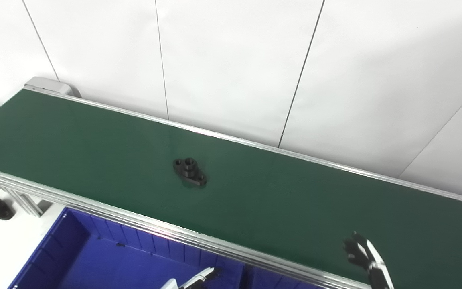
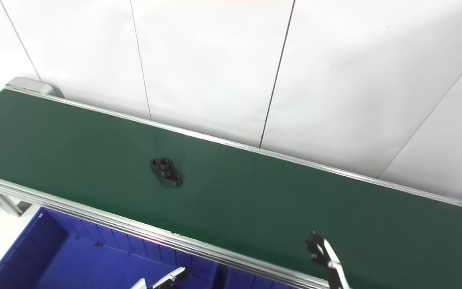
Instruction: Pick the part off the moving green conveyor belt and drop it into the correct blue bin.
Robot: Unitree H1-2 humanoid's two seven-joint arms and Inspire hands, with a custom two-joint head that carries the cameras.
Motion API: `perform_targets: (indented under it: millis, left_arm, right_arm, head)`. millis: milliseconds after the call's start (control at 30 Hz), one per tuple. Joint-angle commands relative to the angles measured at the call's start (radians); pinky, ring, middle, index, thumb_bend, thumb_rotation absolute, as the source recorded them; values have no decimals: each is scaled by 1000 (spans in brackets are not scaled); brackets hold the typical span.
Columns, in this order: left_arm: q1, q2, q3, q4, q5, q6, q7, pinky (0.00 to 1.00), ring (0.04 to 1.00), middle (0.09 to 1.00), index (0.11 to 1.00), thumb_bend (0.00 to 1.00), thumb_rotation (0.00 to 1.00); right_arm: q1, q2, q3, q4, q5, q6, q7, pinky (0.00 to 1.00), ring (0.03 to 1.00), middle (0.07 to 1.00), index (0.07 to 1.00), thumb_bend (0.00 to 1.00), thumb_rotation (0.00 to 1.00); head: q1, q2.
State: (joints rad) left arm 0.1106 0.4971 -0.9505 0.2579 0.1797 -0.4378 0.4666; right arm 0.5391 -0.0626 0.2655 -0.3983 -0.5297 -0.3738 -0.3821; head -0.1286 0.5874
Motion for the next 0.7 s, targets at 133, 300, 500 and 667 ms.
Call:
perform_targets:
  millis: [133, 300, 500, 667]
  left_arm:
    - [-16, 32, 28, -44, -42, -32, -12, 712, 805, 853, 846, 883, 490]
    - [-10, 42, 67, -52, -65, -32, -60, 733, 825, 871, 864, 898, 499]
    - [-7, 41, 109, -55, -74, -32, -109, 783, 853, 892, 896, 914, 542]
    - [-2, 38, 147, -63, -91, -32, -155, 812, 870, 904, 914, 912, 550]
  right_arm:
    - [-68, 57, -40, -37, 8, 53, 75, 669, 739, 780, 836, 876, 443]
    - [-108, 105, -60, -57, -33, 108, 117, 692, 744, 788, 842, 864, 449]
    - [-175, 146, -79, -63, -91, 191, 165, 718, 744, 781, 849, 831, 426]
    - [-227, 163, -89, -56, -94, 254, 199, 715, 739, 774, 847, 826, 423]
  head:
    - [-109, 47]
    - [-182, 73]
    - [-264, 108]
    - [-314, 152]
